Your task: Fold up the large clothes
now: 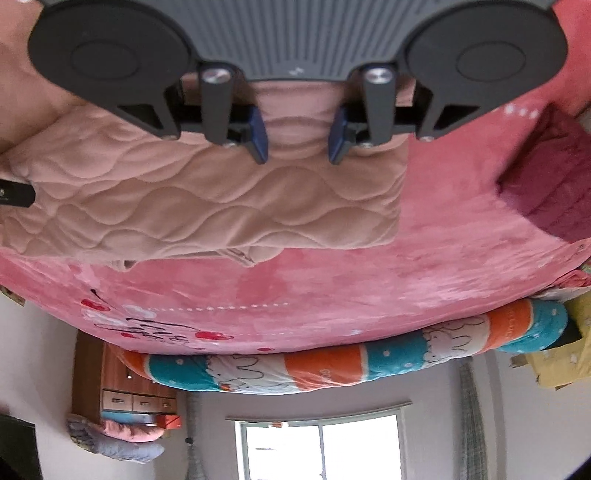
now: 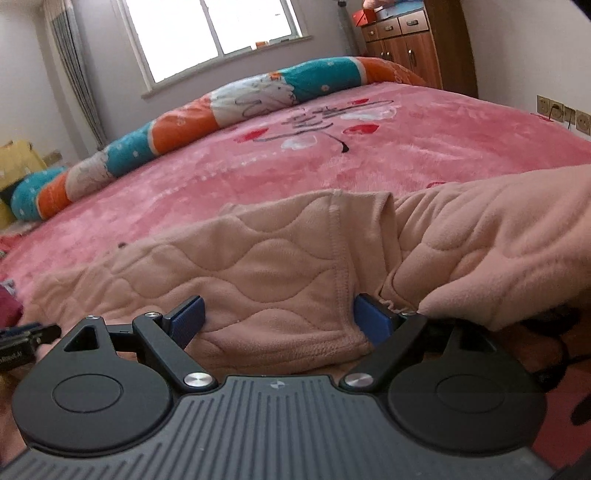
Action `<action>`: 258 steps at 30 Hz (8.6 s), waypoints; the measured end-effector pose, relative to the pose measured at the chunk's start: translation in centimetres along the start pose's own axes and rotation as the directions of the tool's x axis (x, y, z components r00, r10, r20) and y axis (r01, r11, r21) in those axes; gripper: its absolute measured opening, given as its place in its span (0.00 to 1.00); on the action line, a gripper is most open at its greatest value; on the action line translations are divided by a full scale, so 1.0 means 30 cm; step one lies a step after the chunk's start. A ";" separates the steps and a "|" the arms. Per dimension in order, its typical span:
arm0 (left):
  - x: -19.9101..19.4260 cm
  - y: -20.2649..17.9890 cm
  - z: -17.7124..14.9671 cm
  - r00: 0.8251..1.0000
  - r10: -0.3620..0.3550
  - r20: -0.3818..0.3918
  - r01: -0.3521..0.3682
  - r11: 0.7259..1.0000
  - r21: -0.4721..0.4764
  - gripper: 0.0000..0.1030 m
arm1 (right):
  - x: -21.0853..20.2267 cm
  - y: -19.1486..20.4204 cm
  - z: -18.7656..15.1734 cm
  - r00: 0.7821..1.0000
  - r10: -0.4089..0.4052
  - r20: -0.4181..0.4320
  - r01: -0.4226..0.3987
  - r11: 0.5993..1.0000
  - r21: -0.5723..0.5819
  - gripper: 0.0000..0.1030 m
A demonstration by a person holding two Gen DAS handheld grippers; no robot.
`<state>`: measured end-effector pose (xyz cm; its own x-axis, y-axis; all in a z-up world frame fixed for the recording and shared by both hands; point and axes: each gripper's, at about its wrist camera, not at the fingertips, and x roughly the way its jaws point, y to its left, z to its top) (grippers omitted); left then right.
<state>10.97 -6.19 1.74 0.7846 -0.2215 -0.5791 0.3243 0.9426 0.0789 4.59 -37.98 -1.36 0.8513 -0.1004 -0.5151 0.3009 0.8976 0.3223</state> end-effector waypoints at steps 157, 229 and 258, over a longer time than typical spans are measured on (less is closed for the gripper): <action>-0.367 0.519 -0.257 0.898 -0.396 0.193 0.438 0.752 -0.494 0.92 | -0.156 0.657 -0.189 0.981 0.134 -0.137 -0.186 0.836 -0.516 0.70; -0.195 0.231 0.104 0.932 -0.186 0.311 0.305 0.866 -0.397 0.20 | -0.192 0.184 -0.039 0.989 0.109 0.098 -0.119 0.987 0.109 1.00; 0.048 0.129 -0.047 0.995 -0.078 0.067 0.088 0.982 -0.165 0.34 | -0.056 0.241 -0.033 0.999 -0.035 0.031 0.039 0.990 -0.134 1.00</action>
<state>12.61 -2.52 0.06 0.7906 -0.3102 -0.5279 0.3005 0.9478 -0.1069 4.91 -30.91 1.05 0.8531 -0.1449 -0.5011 0.2733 0.9424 0.1928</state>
